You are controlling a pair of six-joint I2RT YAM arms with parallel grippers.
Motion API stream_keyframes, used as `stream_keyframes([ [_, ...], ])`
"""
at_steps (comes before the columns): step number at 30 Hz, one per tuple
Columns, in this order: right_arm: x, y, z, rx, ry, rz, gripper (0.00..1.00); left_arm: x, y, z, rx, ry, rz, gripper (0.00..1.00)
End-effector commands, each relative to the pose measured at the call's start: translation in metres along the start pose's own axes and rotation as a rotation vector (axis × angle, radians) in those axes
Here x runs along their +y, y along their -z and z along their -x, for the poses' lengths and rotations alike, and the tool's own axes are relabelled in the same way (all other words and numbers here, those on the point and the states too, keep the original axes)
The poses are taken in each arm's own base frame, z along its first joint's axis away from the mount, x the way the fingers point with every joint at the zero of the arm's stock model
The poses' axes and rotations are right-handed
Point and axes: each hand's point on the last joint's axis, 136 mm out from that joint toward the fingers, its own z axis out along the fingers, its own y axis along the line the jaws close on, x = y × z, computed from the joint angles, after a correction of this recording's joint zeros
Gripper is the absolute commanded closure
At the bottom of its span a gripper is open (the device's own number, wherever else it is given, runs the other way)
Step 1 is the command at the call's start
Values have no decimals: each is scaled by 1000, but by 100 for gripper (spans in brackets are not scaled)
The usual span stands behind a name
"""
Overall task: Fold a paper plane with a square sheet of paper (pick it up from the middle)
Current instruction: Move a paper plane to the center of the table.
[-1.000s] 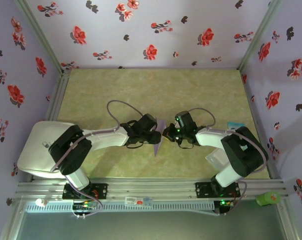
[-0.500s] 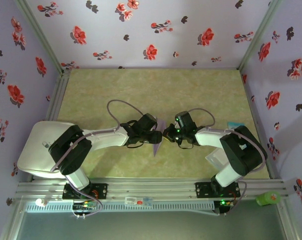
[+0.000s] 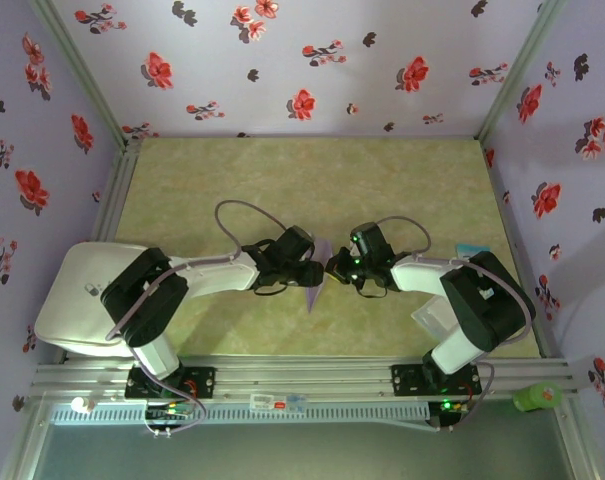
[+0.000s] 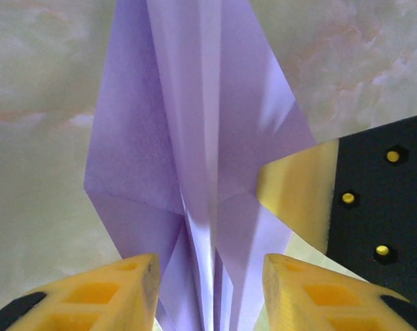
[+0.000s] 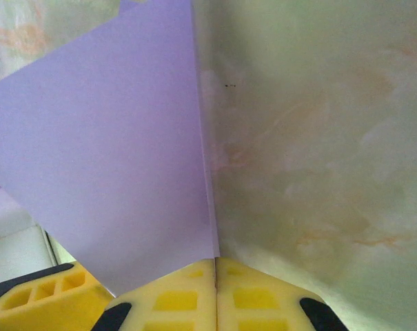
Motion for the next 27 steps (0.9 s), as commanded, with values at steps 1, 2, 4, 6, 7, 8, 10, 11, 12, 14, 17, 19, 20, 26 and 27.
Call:
stream_keyframes([
  [1, -2, -2, -3, 4, 9, -1, 94, -2, -2, -1, 10, 38, -17, 58],
  [2, -2, -2, -3, 4, 9, -1, 94, -1, -2, -2, 15, 39, -13, 58],
  [4, -1, -2, -3, 5, 10, 0, 94, -1, -2, -3, 18, 43, -14, 59],
  [6, -1, -2, -3, 7, 9, 0, 93, 0, -2, -4, 23, 48, -13, 60],
  [7, 0, -2, -2, 5, 11, 1, 93, 0, -2, -5, 25, 51, -14, 60],
  [8, -1, -2, -2, 5, 10, -1, 93, -1, -2, -5, 26, 53, -16, 60],
  [10, -1, -2, -3, 6, 9, -2, 93, -1, -2, -6, 29, 59, -21, 60],
  [11, -1, -2, -2, 6, 10, -1, 93, -2, -3, -6, 32, 62, -26, 60],
  [12, -1, -1, -2, 6, 10, -2, 93, -2, -3, -7, 35, 64, -27, 60],
  [14, -1, -1, -3, 5, 9, -3, 93, -3, -5, -9, 47, 68, -30, 61],
  [17, -1, -1, -2, 4, 10, -4, 93, -2, -6, -13, 57, 68, -29, 62],
  [19, -1, -1, -2, 1, 10, -3, 93, -2, -7, -15, 60, 67, -27, 62],
  [20, -1, -1, -2, 3, 8, -4, 93, -2, -7, -15, 62, 65, -28, 63],
  [26, 0, -1, -2, 4, 9, 0, 93, 1, -10, -16, 70, 44, -13, 70],
  [27, 1, -1, -2, 3, 10, 3, 93, 1, -11, -17, 77, 37, -8, 71],
])
